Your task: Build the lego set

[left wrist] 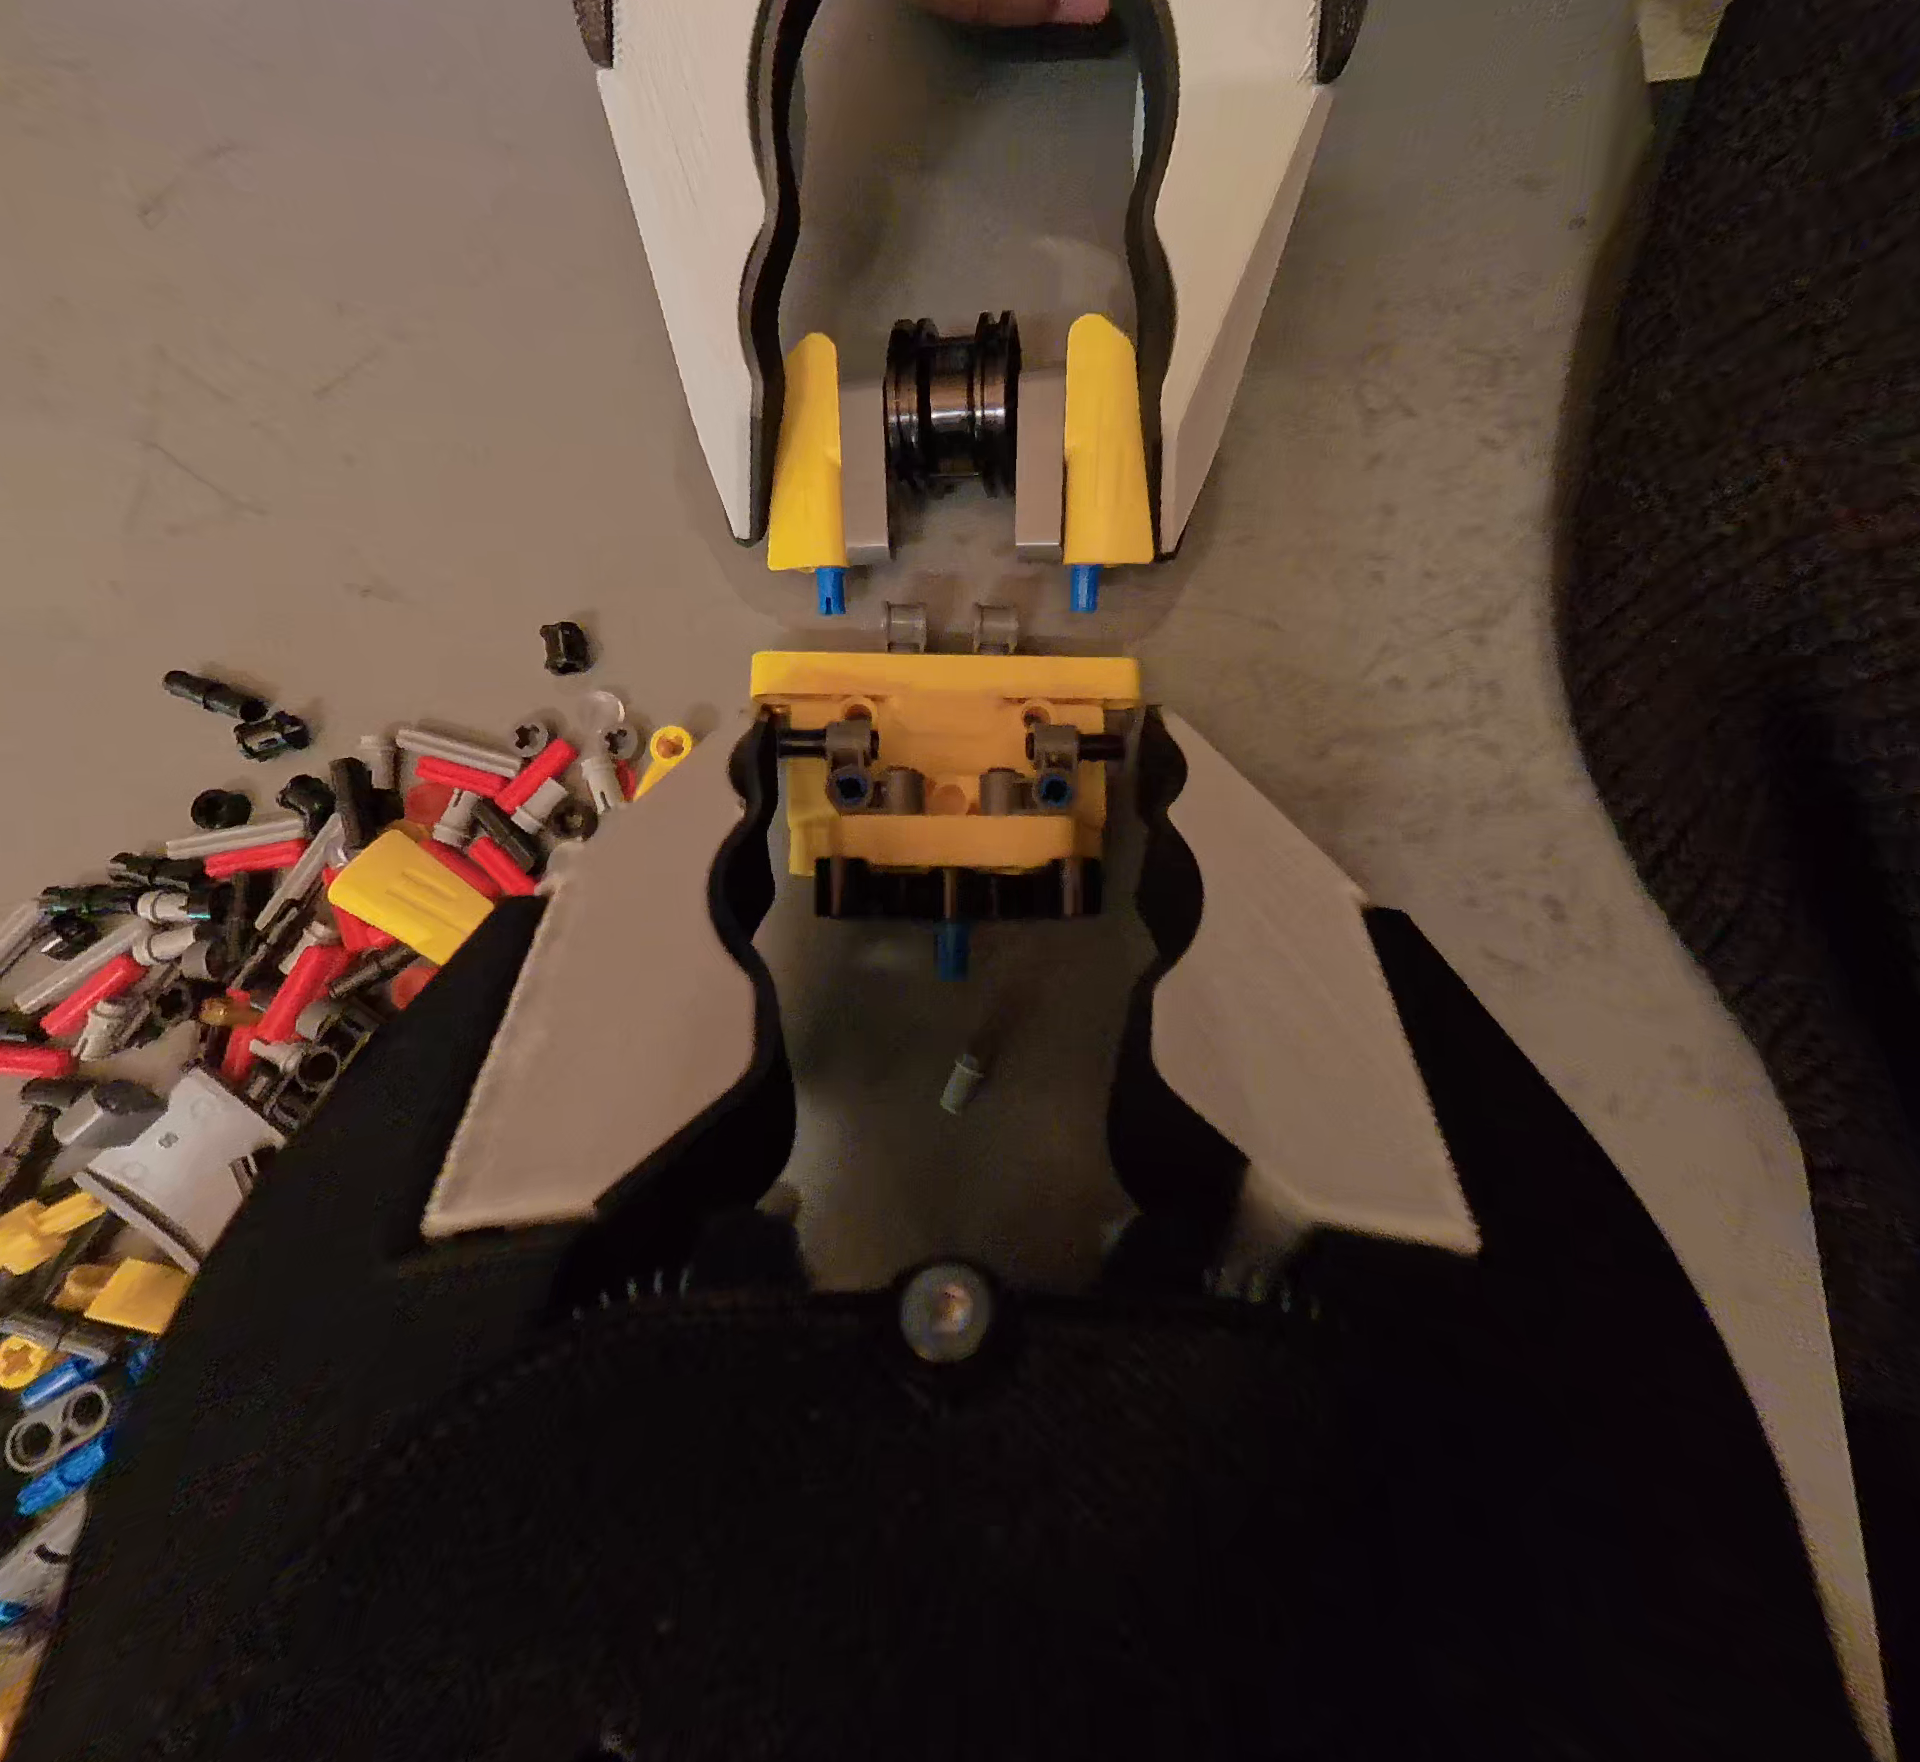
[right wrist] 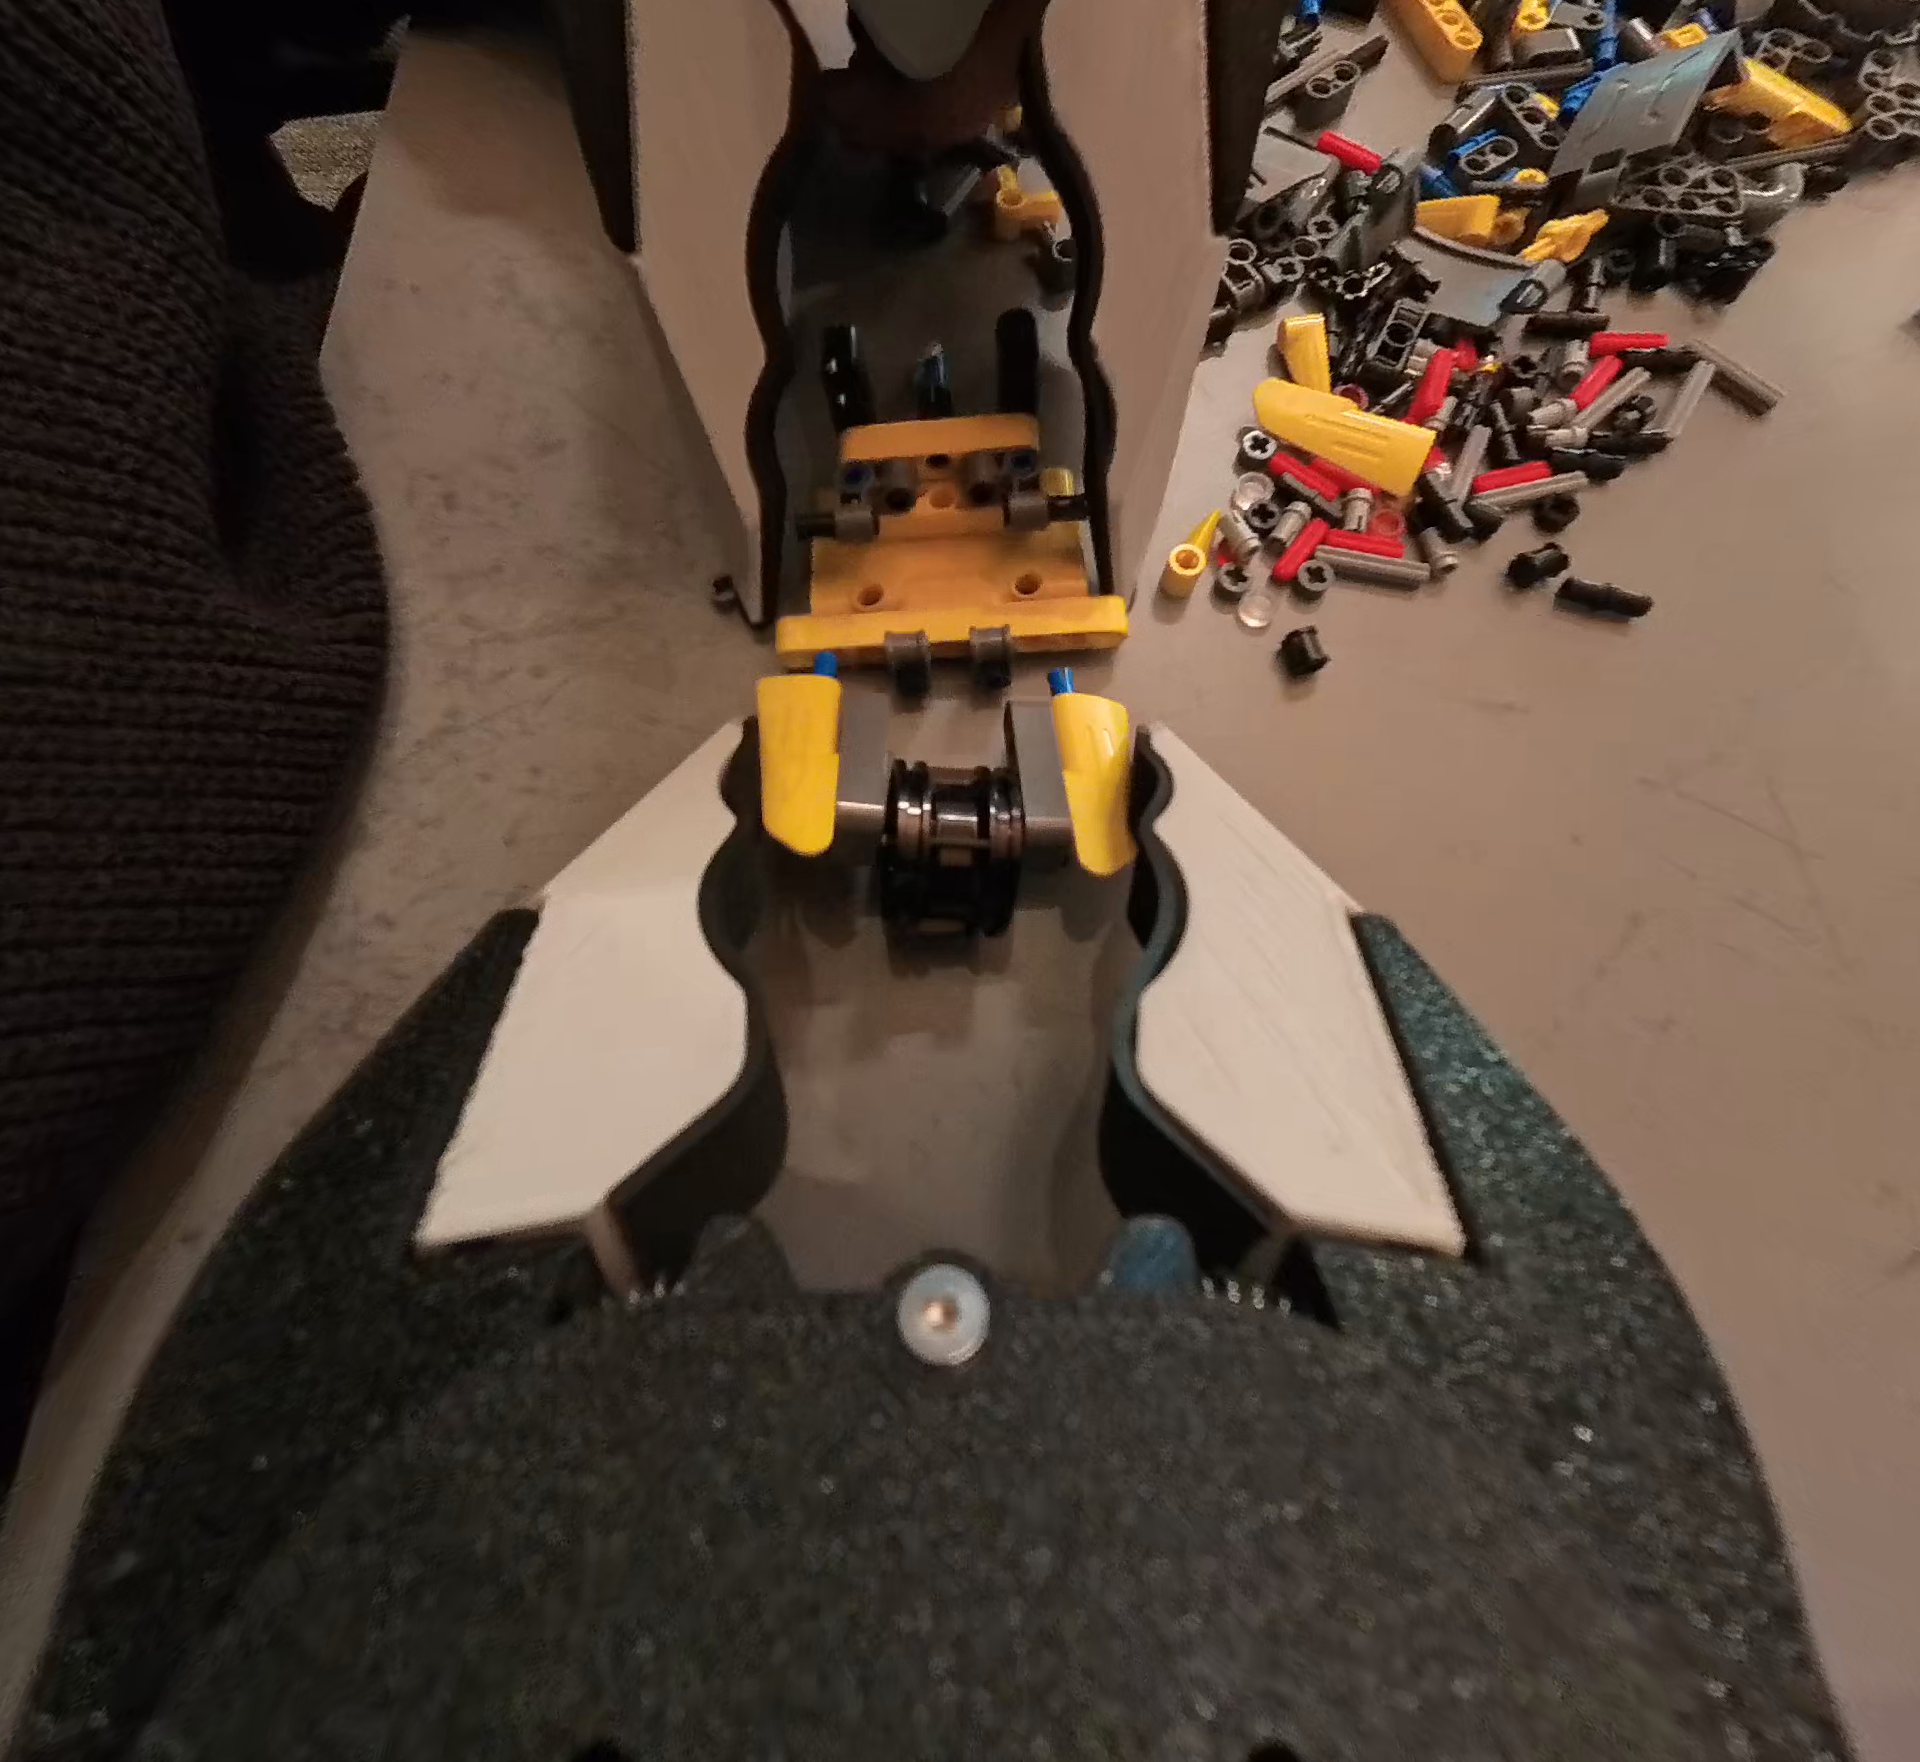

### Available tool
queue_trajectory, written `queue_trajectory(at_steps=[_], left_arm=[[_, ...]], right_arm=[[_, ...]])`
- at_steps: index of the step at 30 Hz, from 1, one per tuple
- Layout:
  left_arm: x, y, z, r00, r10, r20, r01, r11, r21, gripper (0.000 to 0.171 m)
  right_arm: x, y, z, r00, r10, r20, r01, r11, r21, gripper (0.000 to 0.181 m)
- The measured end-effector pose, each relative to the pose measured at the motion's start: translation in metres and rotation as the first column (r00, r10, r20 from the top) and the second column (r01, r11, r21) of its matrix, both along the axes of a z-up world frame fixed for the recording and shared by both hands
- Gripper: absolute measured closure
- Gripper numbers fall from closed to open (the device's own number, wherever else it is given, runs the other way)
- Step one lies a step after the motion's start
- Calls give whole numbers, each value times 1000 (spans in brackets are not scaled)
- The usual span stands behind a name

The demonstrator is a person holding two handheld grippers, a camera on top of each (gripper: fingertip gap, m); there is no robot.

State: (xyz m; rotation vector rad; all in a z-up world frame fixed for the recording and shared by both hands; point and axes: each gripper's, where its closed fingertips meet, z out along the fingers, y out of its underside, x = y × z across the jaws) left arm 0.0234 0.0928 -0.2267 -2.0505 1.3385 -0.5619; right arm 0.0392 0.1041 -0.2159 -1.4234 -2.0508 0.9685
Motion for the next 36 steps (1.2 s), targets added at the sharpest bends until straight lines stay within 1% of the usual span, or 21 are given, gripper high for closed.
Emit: queue_trajectory(at_steps=[20,23,25,29,33,36], left_arm=[[2,-1,1,1000,-14,-17,15,999,45,105],[-2,2,3,1000,1,-26,1,997,76,100],[-3,2,8,1000,4,-10,-4,996,85,101],[-2,-2,14,1000,-5,16,4,998,70,107],[-3,-3,3,999,3,-34,-2,999,35,102],[1,-3,3,1000,3,-31,-2,1000,28,104]], right_arm=[[5,1,-3,1000,29,9,-30,999,35,110],[5,1,-3,1000,30,11,-30,999,33,110],[5,1,-3,1000,29,12,-30,999,31,110],[5,1,-3,1000,29,13,-29,999,28,110],[5,1,-3,1000,28,13,-29,999,27,110],[5,1,-3,1000,28,13,-29,999,28,110]])
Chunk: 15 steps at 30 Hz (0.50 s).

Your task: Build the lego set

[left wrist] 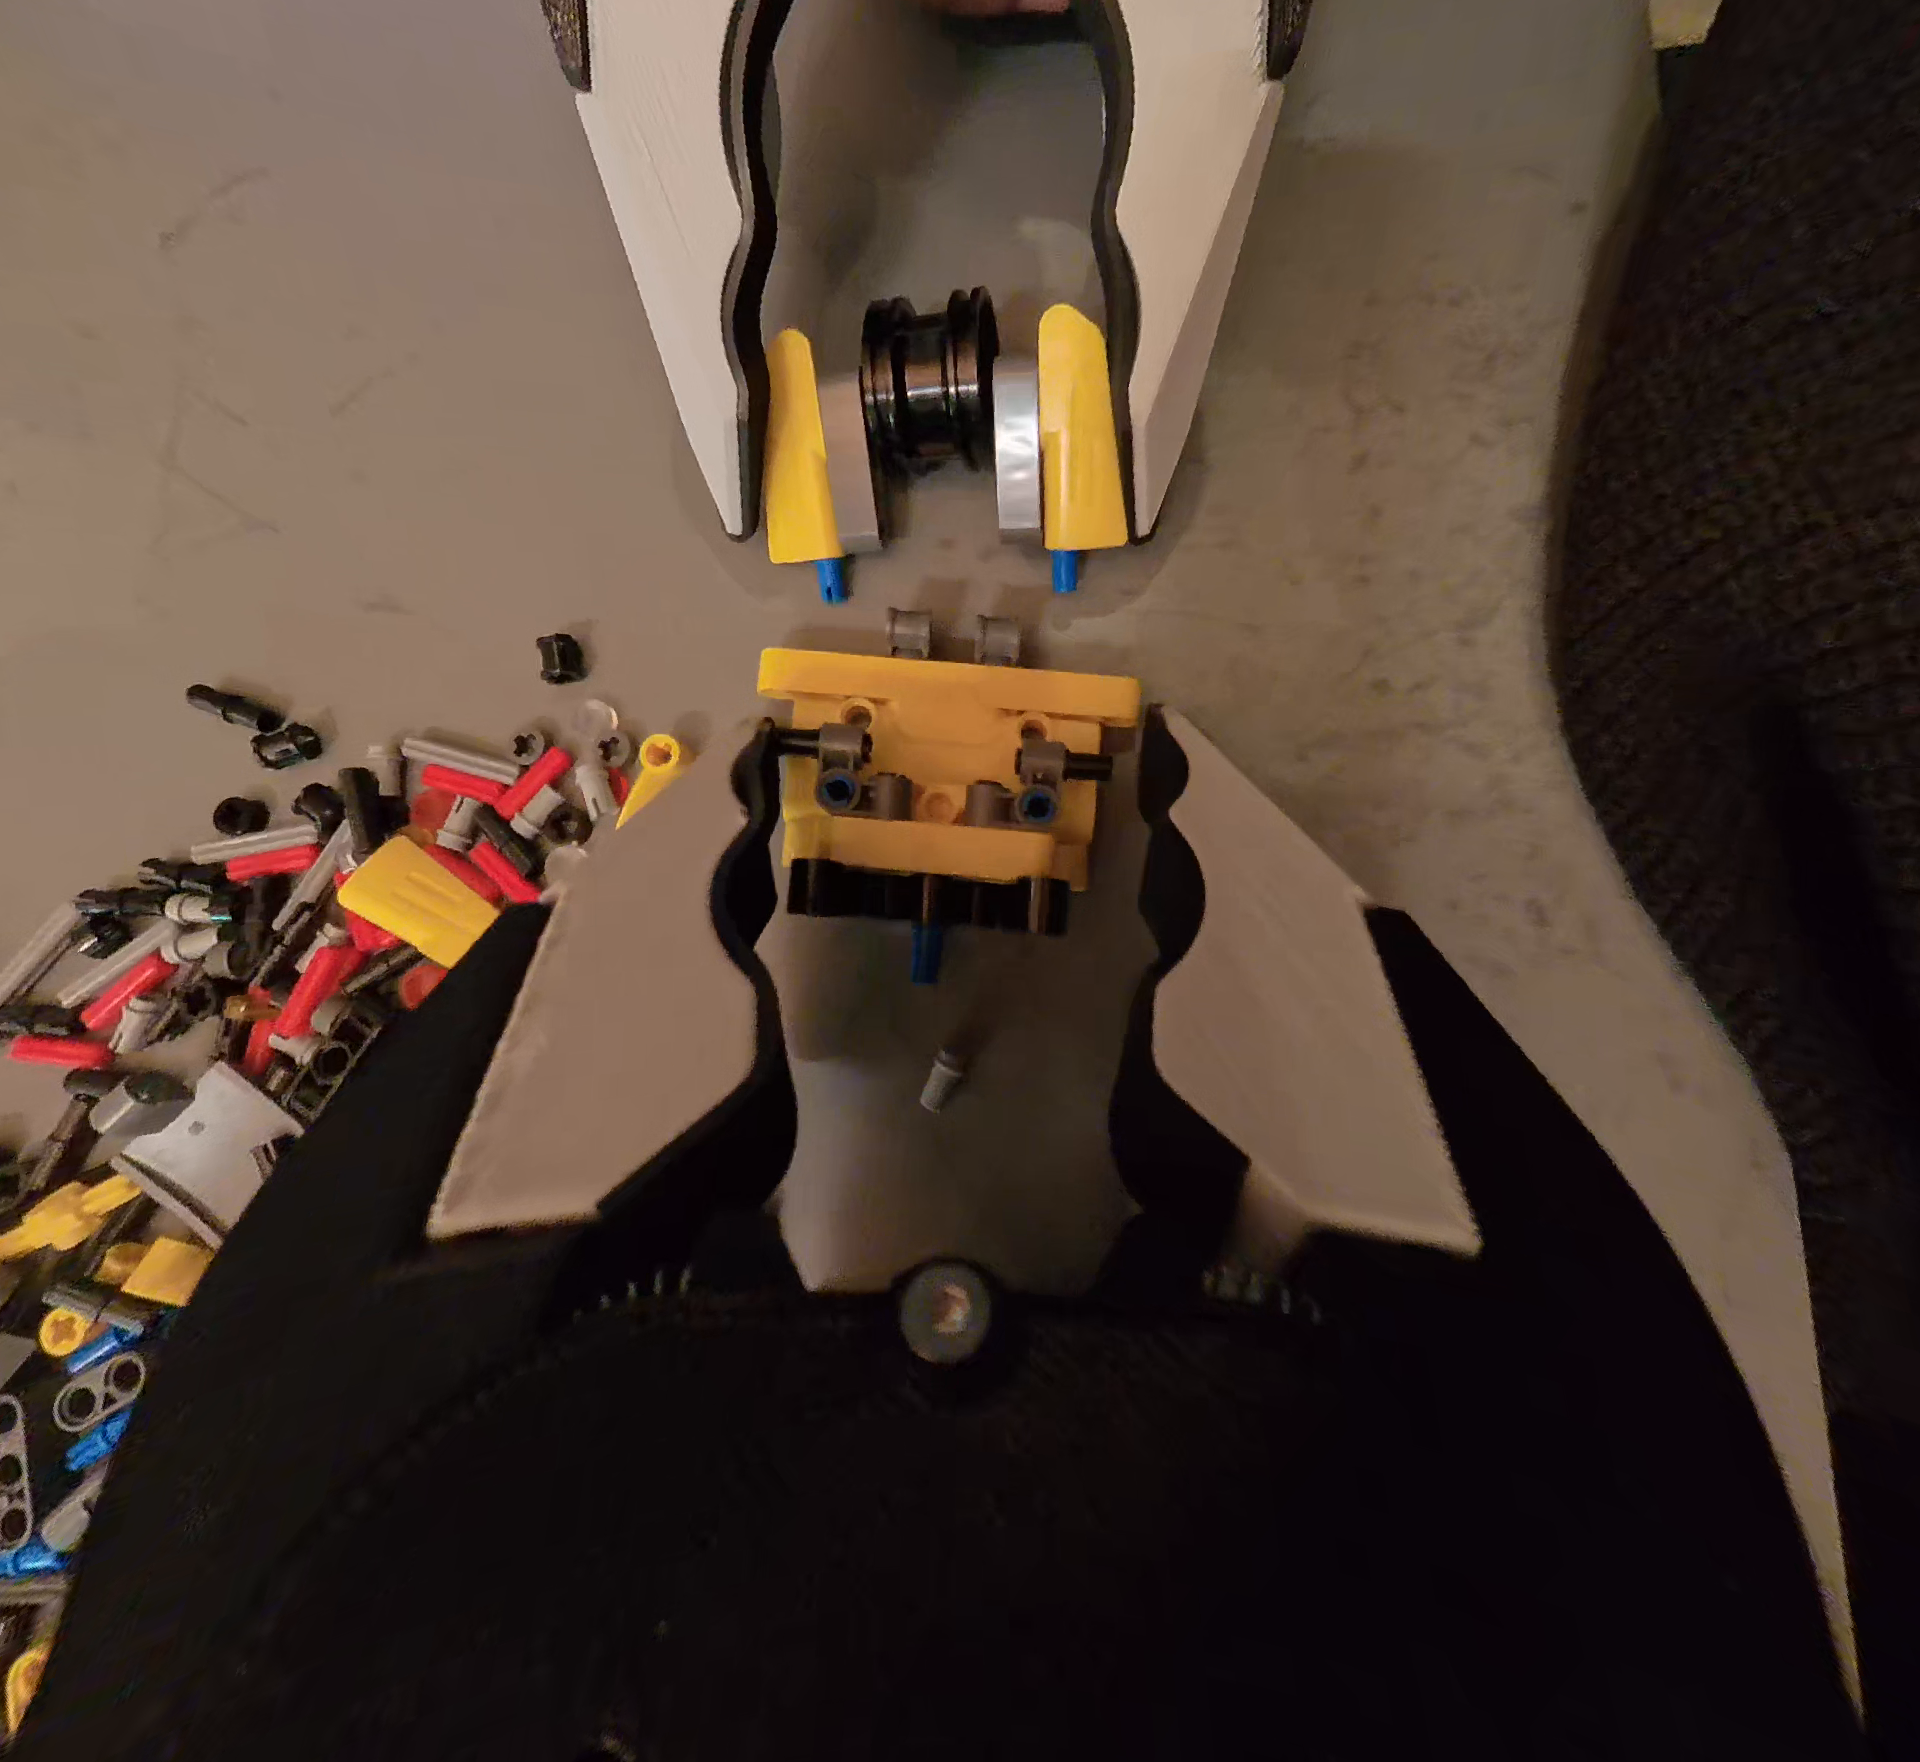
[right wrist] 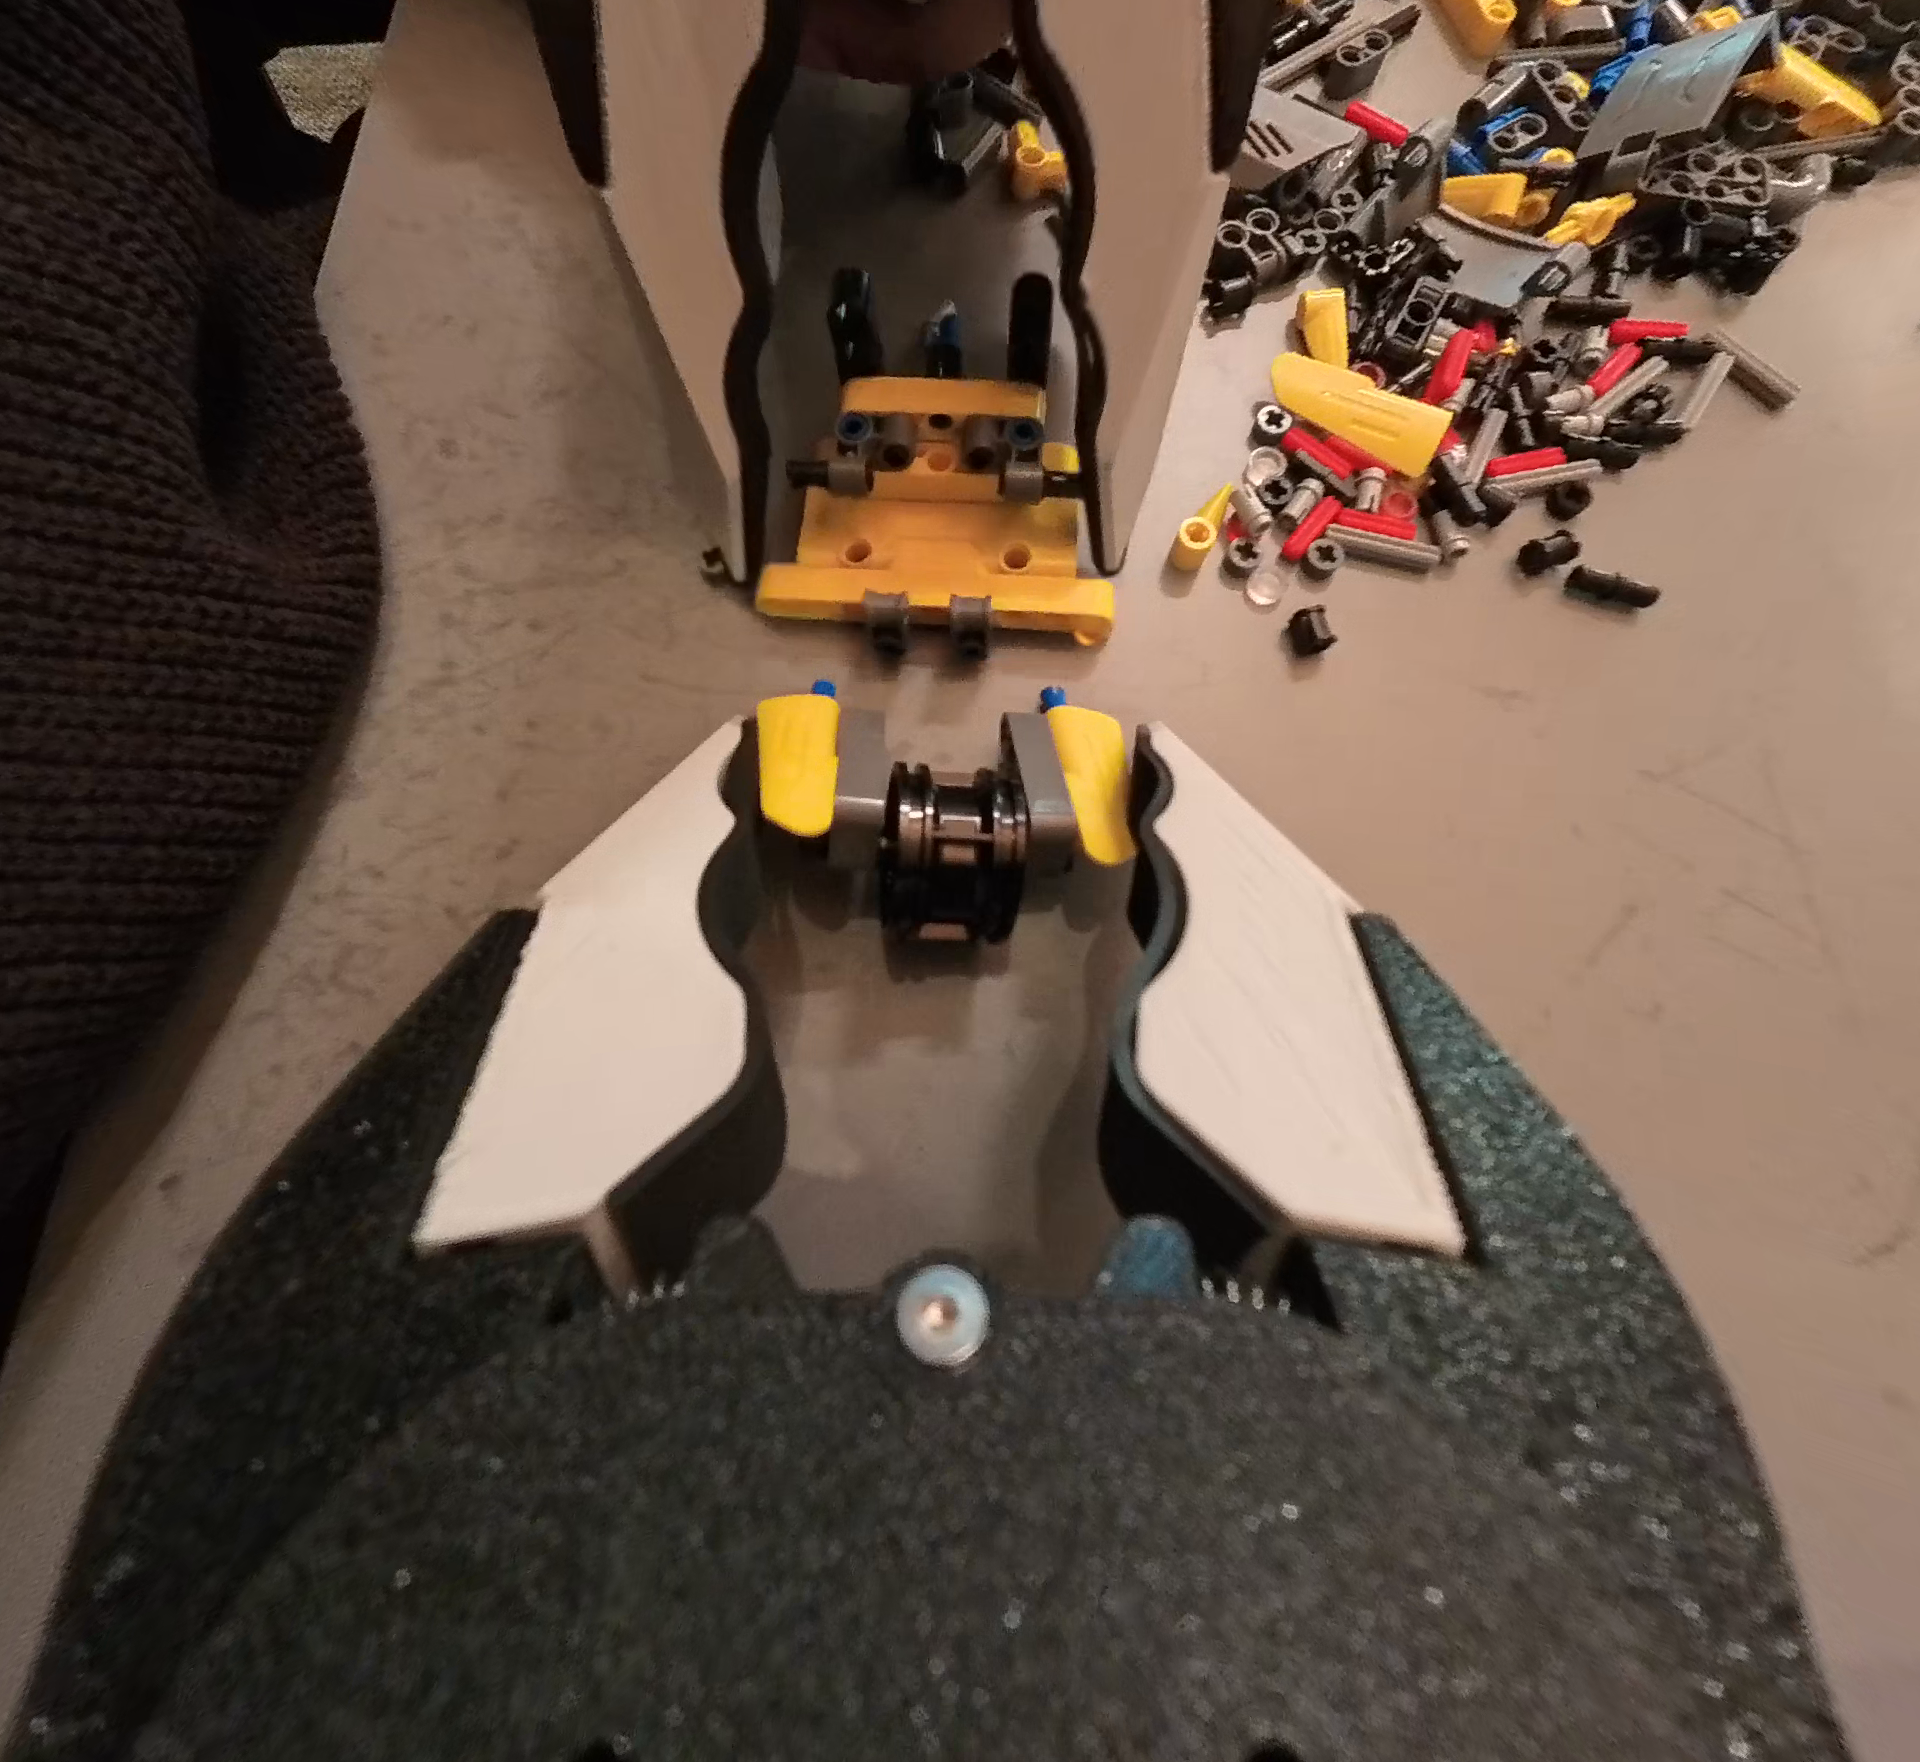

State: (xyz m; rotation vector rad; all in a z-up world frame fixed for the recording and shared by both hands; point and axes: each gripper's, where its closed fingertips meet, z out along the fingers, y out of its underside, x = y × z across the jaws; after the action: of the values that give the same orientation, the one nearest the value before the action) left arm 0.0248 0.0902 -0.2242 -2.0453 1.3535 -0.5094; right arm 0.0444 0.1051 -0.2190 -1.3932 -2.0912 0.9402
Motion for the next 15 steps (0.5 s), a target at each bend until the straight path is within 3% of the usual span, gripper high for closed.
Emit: queue_trajectory(at_steps=[9,12,15], left_arm=[[-2,3,-1,999,-2,-39,3,1000,21,97],[1,3,14,997,-33,-68,36,998,46,97],[11,-7,25,993,-90,-75,88,996,-27,99]], right_arm=[[0,0,0,1000,-1,2,1,1000,-6,110],[0,0,0,1000,-1,3,1,1000,-12,110],[0,0,0,1000,-2,5,2,1000,-19,110]])
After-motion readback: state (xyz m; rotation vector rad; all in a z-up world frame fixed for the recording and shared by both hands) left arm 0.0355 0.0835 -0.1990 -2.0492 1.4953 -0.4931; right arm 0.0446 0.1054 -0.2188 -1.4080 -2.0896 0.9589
